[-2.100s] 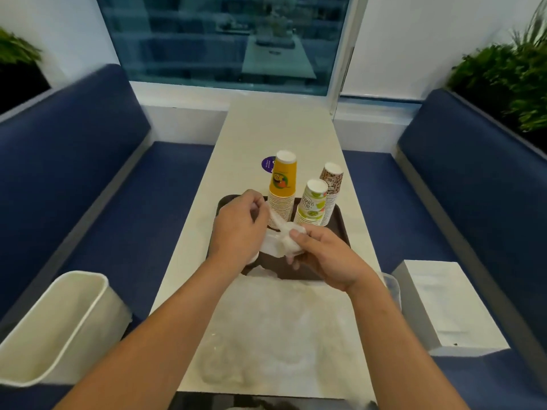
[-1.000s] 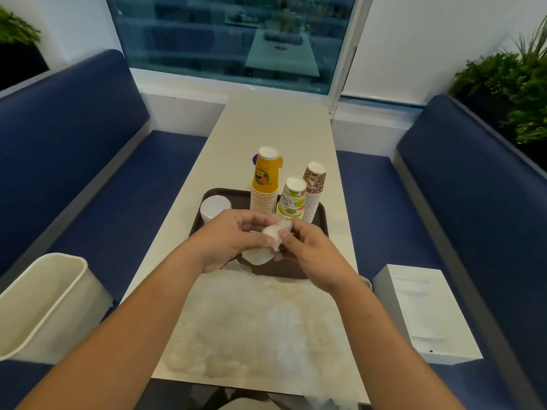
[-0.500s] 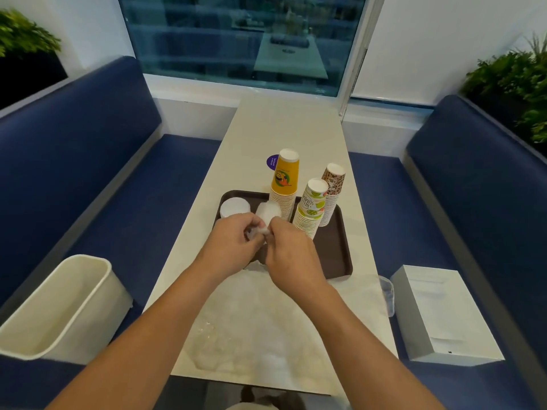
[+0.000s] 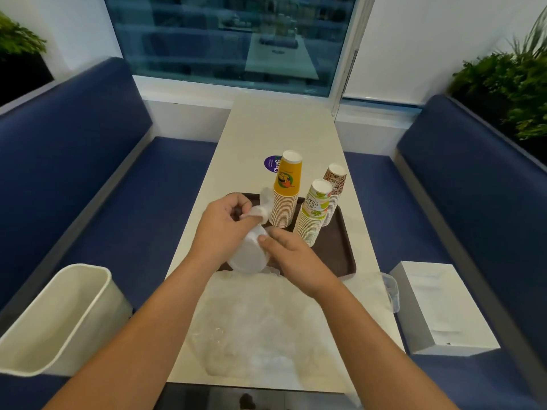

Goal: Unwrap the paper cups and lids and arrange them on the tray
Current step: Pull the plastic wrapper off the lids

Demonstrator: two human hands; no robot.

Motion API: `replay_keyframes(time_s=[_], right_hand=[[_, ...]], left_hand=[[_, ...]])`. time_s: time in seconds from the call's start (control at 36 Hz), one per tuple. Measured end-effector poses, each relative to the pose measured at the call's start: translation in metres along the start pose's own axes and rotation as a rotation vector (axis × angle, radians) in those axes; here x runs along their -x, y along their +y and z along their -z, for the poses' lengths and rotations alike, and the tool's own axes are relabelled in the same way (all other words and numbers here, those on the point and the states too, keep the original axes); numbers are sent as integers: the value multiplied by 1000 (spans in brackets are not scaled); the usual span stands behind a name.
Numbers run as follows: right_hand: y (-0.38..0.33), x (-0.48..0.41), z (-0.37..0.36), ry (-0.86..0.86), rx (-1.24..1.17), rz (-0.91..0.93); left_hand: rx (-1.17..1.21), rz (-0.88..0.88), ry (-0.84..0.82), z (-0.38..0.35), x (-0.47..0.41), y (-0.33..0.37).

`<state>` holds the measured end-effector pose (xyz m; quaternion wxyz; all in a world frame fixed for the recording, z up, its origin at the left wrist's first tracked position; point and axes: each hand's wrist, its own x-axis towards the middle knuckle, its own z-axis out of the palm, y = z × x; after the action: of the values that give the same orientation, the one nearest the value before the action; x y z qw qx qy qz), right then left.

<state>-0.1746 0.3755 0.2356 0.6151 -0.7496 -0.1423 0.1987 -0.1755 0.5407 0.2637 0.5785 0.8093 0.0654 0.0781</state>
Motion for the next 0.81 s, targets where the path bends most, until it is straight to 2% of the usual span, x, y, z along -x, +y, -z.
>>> replay_keyframes(time_s=[0.11,0.22,0.42,0.56,0.67,0.81], right_hand=[[5,-2,-14,121,-74,-37],[4,1,-17,196,16,11],[0,9,-8,292,66,-17],[-2,16,-4,280,34,-7],[-1,18,-6,247,159,33],[3,26,-15,299,317,166]], left_hand=[[-155,-34,61,-8,4,-3],[-142,15,19,-14,10,-5],[258,188,-208,-3,11,-11],[459,220,-250,-3,18,-6],[519,243,-246,-7,22,-7],[671,426,-323,-8,19,-7]])
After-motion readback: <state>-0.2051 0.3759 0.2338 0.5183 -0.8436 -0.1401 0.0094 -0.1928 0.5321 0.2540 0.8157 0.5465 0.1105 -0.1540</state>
